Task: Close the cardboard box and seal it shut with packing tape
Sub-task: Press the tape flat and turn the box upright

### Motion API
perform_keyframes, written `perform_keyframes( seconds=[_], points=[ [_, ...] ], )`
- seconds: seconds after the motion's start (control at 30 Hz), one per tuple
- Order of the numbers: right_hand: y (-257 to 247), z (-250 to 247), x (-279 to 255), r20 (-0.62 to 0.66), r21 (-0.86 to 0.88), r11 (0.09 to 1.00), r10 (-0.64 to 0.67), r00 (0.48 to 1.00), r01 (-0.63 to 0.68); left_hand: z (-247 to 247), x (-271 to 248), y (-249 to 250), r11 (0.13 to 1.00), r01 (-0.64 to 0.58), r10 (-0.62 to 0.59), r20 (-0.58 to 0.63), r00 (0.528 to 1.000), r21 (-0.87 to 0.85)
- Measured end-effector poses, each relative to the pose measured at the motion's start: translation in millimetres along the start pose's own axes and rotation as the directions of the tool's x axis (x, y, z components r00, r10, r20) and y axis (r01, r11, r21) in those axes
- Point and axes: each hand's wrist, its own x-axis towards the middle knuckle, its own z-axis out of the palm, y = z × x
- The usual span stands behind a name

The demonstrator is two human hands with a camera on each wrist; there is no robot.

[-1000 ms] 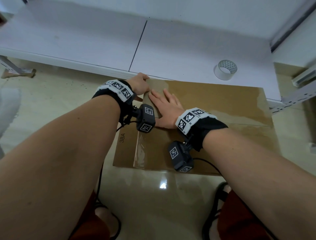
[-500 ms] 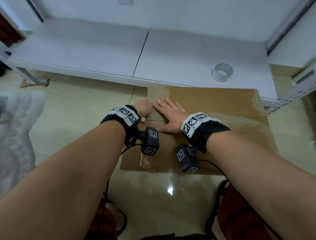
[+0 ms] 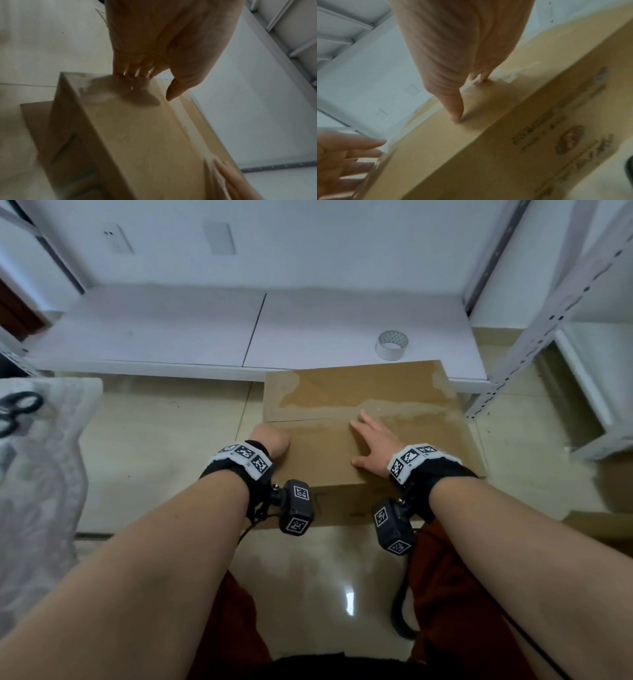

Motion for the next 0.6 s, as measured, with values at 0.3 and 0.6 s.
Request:
perform_keyframes(
  seconds=[0.3, 0.6],
  points=[
    [41, -7, -36, -0.333, 0.246, 0.926, 0.358, 0.873, -0.286, 28, -30, -26, 0.993, 0.112, -0.111, -0.038, 0.993, 0.031],
    [55, 8, -50, -0.306, 0.466, 0.651, 0.754, 0.582, -0.599, 45, -38, -44, 0.858, 0.305, -0.379, -0.110, 0.919, -0.413]
  ],
)
